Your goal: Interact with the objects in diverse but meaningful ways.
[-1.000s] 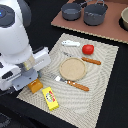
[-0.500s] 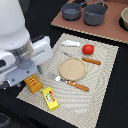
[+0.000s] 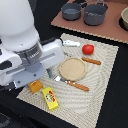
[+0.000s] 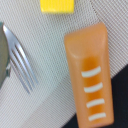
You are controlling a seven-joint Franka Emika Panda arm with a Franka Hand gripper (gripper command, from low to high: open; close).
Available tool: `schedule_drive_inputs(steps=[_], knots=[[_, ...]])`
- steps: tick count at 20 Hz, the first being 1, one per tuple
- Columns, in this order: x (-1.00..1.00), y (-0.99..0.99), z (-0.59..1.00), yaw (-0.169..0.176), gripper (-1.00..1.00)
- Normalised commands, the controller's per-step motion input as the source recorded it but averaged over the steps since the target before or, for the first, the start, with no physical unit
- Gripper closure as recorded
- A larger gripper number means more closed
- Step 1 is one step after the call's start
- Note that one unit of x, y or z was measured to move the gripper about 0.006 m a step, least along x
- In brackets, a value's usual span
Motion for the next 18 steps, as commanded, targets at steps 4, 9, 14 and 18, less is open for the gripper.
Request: schedule_drive_inputs(steps=[4,9,14,18], knots=[[0.89,-0.17,0.09,-0.052,-1.00],[0.86,-0.13,0.01,-0.032,-1.00],[0.65,-0.19,-0.10,-0.021,-1.00],[0.43,-0.17,-0.26,-0.006,-1.00]])
